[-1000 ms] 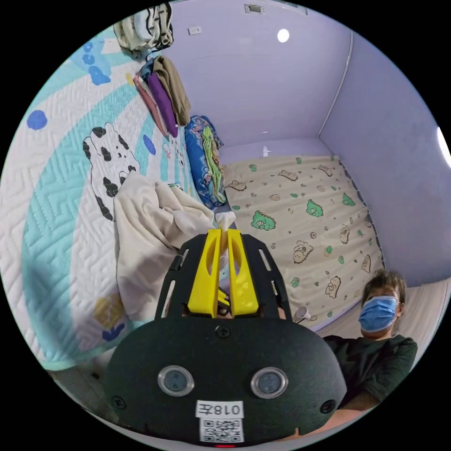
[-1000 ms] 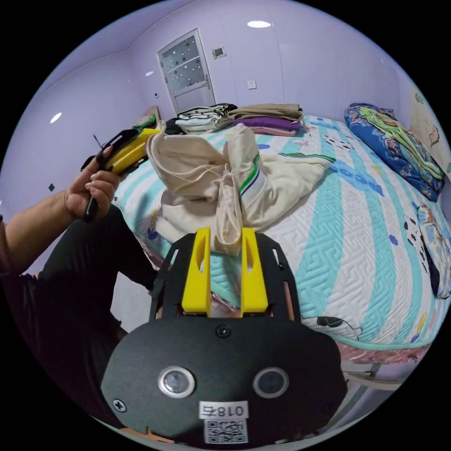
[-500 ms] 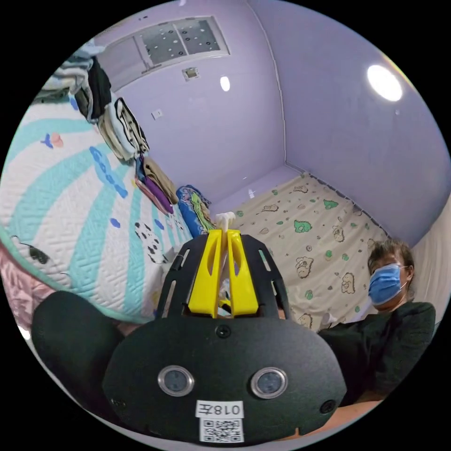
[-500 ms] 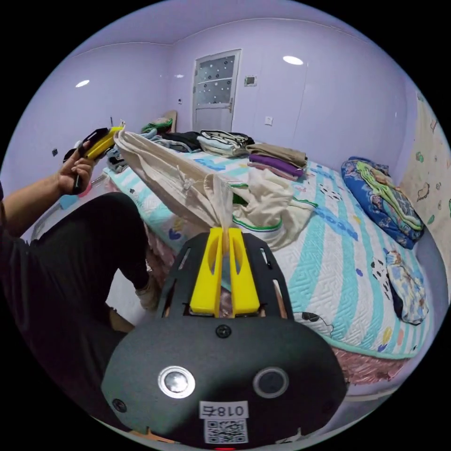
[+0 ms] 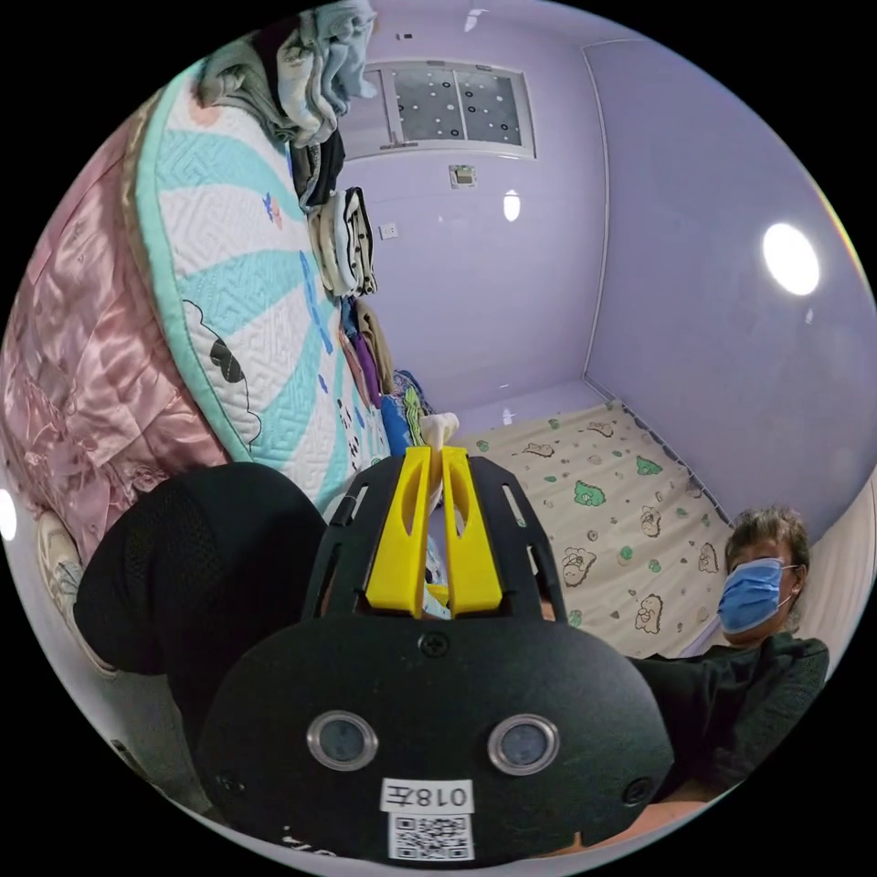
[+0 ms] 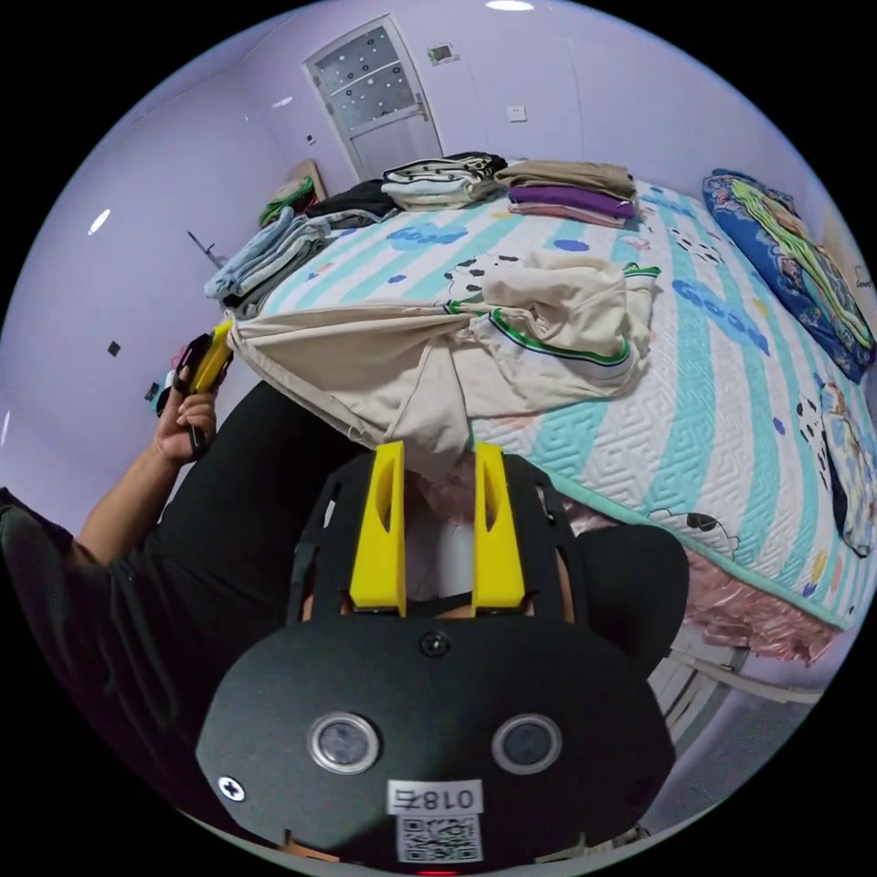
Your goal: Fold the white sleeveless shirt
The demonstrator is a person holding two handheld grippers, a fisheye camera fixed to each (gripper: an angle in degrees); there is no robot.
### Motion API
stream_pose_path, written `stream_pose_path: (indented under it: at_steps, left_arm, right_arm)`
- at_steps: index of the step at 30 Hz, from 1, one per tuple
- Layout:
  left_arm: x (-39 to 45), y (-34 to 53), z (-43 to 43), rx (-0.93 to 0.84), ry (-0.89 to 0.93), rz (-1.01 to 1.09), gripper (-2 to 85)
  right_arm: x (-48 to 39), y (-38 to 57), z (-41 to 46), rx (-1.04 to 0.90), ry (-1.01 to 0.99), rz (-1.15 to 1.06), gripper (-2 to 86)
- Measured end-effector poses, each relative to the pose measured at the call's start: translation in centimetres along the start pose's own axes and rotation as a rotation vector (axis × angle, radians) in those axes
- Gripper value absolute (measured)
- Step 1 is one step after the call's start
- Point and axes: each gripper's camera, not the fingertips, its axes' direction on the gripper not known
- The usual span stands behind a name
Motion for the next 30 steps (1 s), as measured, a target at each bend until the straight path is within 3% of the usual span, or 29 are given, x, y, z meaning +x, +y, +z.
stream_pose_path:
  at_steps: [3,7,13,25,30]
  left_arm:
    - [-1.1,0.0,-0.8,-0.006,0.02,-0.018,-1.1]
    - [-1.5,0.3,-2.3,-0.007,0.03,-0.012,-1.0]
    - [-1.8,0.5,-4.3,-0.011,0.047,-0.003,-1.0]
    - [-0.8,0.9,-8.0,-0.032,0.054,0.021,-1.0]
    - [0.5,0.9,-9.5,-0.047,0.044,0.056,-1.0]
  right_arm:
    - [-1.3,-2.5,1.8,-0.065,-0.003,-0.007,11.7]
    - [-2.4,-5.5,5.8,-0.204,-0.173,0.055,11.8]
    - [-1.6,-6.9,9.7,-0.283,-0.345,0.345,12.1]
    - [-6.1,-7.2,14.1,-0.357,-0.092,0.482,13.4]
    - [-6.6,-4.8,14.3,-0.336,-0.026,0.5,5.5]
